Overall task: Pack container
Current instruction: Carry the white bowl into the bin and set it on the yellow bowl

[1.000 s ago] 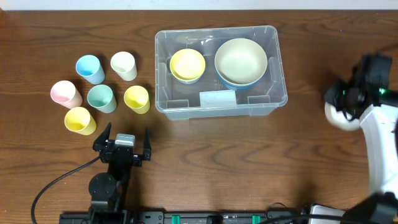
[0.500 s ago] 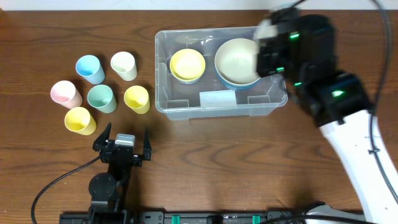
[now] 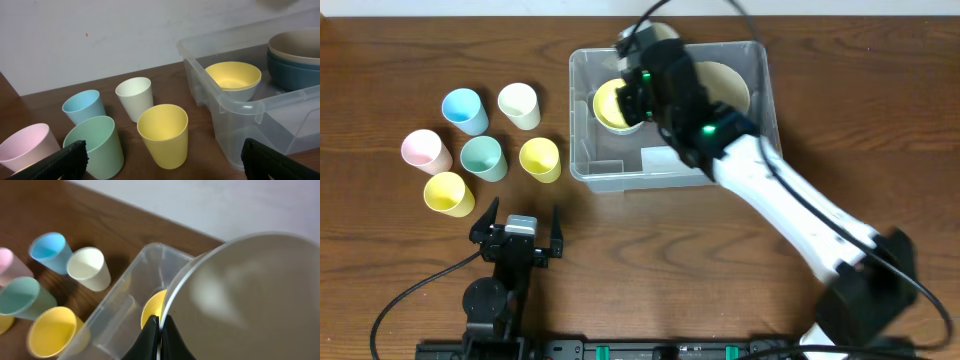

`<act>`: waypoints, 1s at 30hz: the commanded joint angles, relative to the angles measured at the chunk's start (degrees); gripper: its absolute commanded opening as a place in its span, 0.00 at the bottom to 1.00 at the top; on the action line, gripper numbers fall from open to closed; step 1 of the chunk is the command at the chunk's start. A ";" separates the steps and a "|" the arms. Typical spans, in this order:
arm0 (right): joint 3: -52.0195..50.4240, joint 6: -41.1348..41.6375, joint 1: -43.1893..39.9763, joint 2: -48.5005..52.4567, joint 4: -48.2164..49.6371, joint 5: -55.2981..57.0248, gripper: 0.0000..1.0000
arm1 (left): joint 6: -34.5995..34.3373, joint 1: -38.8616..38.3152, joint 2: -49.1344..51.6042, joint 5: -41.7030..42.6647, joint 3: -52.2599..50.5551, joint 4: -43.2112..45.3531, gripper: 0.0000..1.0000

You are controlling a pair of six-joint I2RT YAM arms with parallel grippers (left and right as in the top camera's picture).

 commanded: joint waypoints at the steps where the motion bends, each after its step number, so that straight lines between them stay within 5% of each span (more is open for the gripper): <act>1: 0.55 1.86 0.28 3.45 2.12 0.96 0.01 | 0.17 0.28 -0.26 0.87 -0.90 -2.03 0.98; 21: 0.55 4.26 1.53 12.81 4.44 -3.26 0.03 | 0.15 0.28 -0.26 0.87 -0.90 -2.03 0.98; 26: 0.55 4.24 1.62 12.85 4.61 -3.41 0.56 | 0.17 0.28 -0.26 0.87 -0.90 -2.03 0.98; 30: 0.55 3.98 1.62 12.85 4.35 -3.54 0.59 | 0.17 0.28 -0.26 0.87 -0.90 -2.03 0.98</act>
